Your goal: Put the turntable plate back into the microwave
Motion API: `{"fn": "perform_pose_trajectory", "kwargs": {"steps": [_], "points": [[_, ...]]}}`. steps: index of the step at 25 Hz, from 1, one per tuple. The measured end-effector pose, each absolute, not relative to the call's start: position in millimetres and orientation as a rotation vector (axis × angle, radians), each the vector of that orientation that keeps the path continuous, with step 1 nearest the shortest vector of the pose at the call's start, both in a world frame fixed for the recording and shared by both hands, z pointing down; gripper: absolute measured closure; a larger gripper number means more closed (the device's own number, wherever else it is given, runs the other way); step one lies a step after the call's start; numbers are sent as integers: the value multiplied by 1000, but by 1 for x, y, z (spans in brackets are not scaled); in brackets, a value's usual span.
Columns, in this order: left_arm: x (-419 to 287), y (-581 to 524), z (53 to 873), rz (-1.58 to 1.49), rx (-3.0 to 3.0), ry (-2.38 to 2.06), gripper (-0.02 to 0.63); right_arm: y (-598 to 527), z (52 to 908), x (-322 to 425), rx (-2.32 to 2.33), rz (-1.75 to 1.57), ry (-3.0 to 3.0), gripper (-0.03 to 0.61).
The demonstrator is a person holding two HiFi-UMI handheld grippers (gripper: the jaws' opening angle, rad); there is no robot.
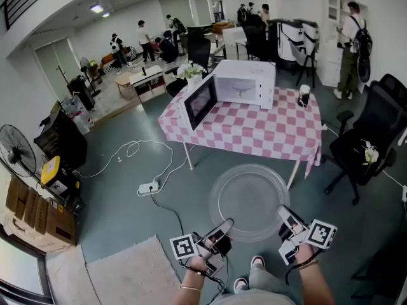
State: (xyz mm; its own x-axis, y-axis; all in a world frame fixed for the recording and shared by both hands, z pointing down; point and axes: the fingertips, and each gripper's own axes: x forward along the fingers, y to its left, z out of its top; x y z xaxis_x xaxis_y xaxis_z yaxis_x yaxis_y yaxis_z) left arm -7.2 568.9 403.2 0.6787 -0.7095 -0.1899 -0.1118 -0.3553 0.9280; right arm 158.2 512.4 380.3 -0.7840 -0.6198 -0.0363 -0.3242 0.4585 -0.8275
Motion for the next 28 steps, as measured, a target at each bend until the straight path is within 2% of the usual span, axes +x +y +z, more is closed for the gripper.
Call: {"fn": "perform_pose_trajectory", "kwargs": {"steps": [8, 28], "points": [[-11, 522, 407, -698, 1895, -642, 558, 468, 387, 158, -804, -1250, 2372, 506], [-3, 319, 404, -735, 1868, -676, 560, 257, 384, 164, -738, -1306, 2385, 511]]}}
